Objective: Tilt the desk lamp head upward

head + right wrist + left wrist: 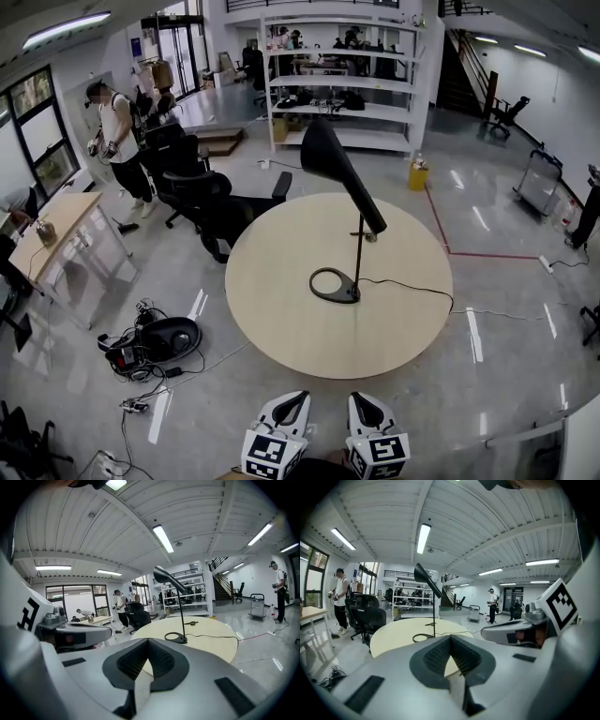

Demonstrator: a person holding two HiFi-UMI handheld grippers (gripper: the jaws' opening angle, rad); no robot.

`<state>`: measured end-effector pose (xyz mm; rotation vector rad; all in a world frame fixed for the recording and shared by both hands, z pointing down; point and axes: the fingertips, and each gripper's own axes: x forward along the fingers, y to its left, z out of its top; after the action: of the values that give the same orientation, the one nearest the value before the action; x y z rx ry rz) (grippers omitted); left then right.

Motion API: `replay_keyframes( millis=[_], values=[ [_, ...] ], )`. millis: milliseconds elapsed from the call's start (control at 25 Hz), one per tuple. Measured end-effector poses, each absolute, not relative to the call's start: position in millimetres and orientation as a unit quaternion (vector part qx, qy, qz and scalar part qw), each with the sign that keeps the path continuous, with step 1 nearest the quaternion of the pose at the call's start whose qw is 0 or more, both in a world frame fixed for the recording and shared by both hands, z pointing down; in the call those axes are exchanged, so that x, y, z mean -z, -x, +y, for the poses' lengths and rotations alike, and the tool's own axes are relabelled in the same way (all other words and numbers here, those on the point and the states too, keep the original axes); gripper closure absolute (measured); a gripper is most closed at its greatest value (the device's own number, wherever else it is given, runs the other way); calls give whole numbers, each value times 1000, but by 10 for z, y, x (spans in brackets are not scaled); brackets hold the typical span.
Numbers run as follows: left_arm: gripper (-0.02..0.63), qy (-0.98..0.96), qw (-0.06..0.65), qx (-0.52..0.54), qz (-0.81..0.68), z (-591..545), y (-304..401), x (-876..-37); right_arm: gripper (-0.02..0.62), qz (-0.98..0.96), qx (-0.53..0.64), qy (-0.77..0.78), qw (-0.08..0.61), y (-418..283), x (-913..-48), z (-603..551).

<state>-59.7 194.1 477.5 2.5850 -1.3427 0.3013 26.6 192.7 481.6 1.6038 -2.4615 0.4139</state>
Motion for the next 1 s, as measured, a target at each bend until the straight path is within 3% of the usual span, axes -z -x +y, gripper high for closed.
replay_keyframes(
  millis=[1000],
  values=[
    [560,-862,130,-126,-474,1981,471,-5014,581,-843,-163,-496,129,-329,-5194,1960]
  ],
)
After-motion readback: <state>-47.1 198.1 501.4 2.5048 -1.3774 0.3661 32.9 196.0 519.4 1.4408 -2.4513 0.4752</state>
